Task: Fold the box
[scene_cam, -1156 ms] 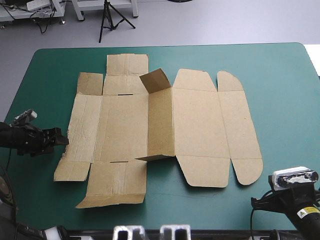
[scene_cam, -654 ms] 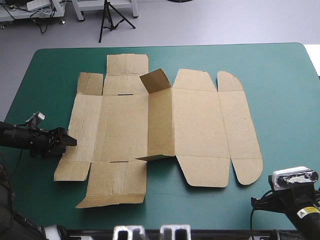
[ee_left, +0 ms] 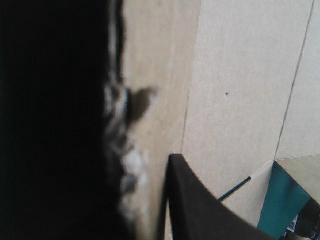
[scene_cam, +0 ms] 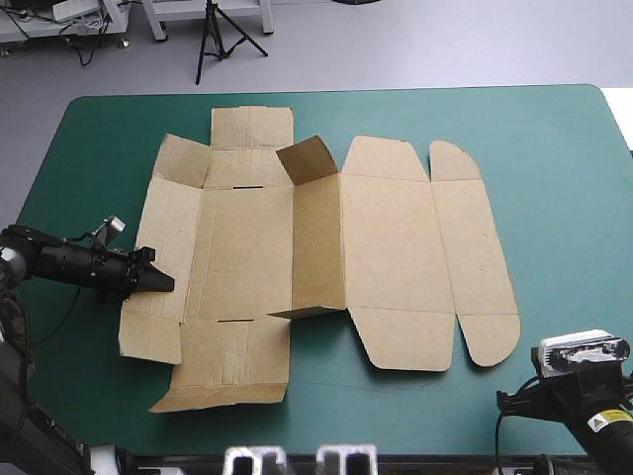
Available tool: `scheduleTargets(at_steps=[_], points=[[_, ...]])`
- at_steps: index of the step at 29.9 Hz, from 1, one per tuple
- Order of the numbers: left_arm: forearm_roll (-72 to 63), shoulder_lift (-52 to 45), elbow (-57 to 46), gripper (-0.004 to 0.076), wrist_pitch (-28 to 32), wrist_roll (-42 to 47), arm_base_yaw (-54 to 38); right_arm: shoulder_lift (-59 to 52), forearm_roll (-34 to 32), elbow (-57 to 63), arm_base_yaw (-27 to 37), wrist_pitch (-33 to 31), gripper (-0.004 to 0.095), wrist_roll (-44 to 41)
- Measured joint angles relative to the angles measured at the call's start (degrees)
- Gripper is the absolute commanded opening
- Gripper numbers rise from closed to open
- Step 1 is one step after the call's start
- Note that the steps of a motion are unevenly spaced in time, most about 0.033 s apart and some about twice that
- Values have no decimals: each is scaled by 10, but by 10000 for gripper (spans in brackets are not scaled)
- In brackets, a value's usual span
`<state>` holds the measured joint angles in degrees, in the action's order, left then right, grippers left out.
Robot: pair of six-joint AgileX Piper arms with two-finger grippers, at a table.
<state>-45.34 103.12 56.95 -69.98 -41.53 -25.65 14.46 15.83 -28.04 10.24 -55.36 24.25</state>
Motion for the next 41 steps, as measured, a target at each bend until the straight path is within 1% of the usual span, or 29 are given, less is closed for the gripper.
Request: scheduleTargets(at_steps=[8, 12, 14, 19, 28, 31, 34, 41], points=[[0, 0, 14, -6, -13, 0, 5, 0, 0, 0, 0, 0, -18, 0], [43, -16, 50, -8, -4, -7, 30, 0, 0, 0, 0, 0, -18, 0], [85, -32, 76, -8, 7, -13, 57, 0, 0, 0, 0, 0, -18, 0], [162, -59, 159, -8, 8, -19, 138, 0, 0, 0, 0, -1, -18, 0], [279, -62, 299, -8, 1, -19, 280, 0, 2, 0, 0, -4, -18, 0], [326, -62, 330, -8, 20, -20, 323, 0, 2, 0, 0, -4, -18, 0], [374, -62, 350, -8, 53, -22, 364, 0, 2, 0, 0, -5, -18, 0], [465, -62, 376, -8, 118, -24, 457, 0, 2, 0, 0, -7, -18, 0]])
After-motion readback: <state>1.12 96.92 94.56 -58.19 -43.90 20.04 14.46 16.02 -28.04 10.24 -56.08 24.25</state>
